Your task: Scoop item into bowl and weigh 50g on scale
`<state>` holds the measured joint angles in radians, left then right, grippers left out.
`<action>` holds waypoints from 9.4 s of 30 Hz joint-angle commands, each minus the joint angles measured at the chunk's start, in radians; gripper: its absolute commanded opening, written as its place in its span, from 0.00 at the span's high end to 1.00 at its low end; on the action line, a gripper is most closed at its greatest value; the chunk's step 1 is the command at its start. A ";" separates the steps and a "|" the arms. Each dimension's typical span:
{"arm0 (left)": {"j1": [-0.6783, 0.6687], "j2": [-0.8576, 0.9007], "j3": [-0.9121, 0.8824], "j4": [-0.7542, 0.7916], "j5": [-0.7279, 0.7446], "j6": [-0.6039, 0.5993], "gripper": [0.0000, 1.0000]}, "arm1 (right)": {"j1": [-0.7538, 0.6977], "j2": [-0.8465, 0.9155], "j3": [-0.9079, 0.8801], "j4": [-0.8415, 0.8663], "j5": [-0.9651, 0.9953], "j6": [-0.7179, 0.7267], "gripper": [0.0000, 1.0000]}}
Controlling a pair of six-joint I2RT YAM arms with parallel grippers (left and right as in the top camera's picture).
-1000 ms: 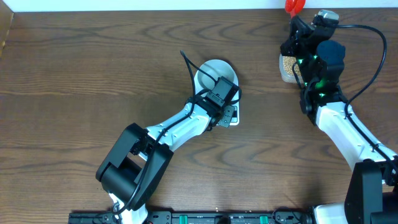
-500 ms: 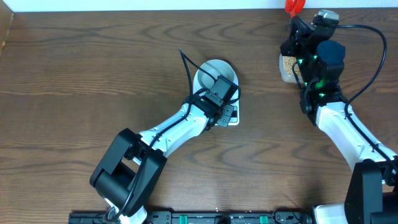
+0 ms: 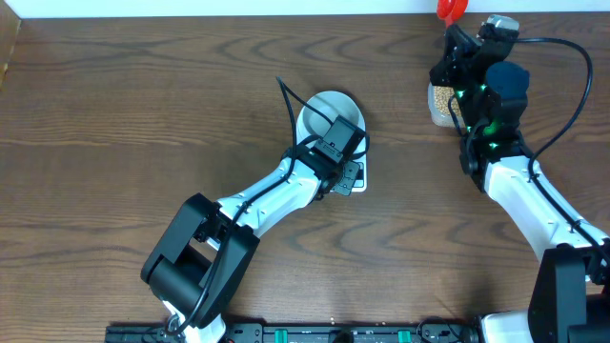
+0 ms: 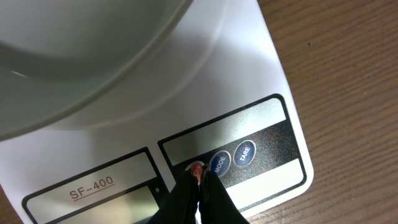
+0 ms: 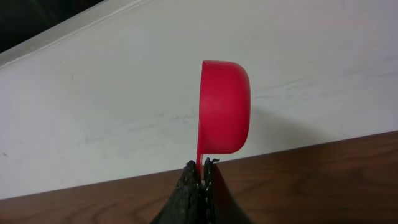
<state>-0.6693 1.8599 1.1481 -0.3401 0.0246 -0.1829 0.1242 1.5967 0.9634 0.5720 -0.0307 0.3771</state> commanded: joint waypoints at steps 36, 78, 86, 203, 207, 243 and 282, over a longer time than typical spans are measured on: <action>0.006 -0.110 0.032 -0.103 0.025 0.006 0.93 | 0.008 -0.002 0.025 0.003 -0.006 -0.019 0.99; 0.582 -0.564 0.234 -0.647 0.671 0.954 0.02 | 0.008 -0.002 0.057 0.143 -0.028 -0.019 0.99; 0.582 -0.560 0.277 -0.654 0.633 0.976 0.02 | 0.007 -0.002 0.066 0.069 -0.248 -0.019 0.99; 0.763 -0.442 0.337 -0.943 0.787 1.229 0.02 | -0.116 -0.117 0.372 -0.923 -0.432 -0.499 0.99; 0.761 -0.442 0.337 -0.953 0.787 1.229 0.02 | -0.116 -0.117 0.372 -0.927 -0.431 -0.507 0.99; 0.762 -0.442 0.337 -0.954 0.775 1.290 0.02 | -0.117 -0.018 0.416 -1.267 0.074 -0.618 0.99; 0.762 -0.442 0.337 -0.953 0.775 1.290 0.02 | -0.130 0.239 0.416 -1.259 -0.007 -0.609 0.99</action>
<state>0.0898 1.4178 1.4906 -1.2865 0.8021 1.0973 -0.0036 1.8187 1.3716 -0.6743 -0.0040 -0.2481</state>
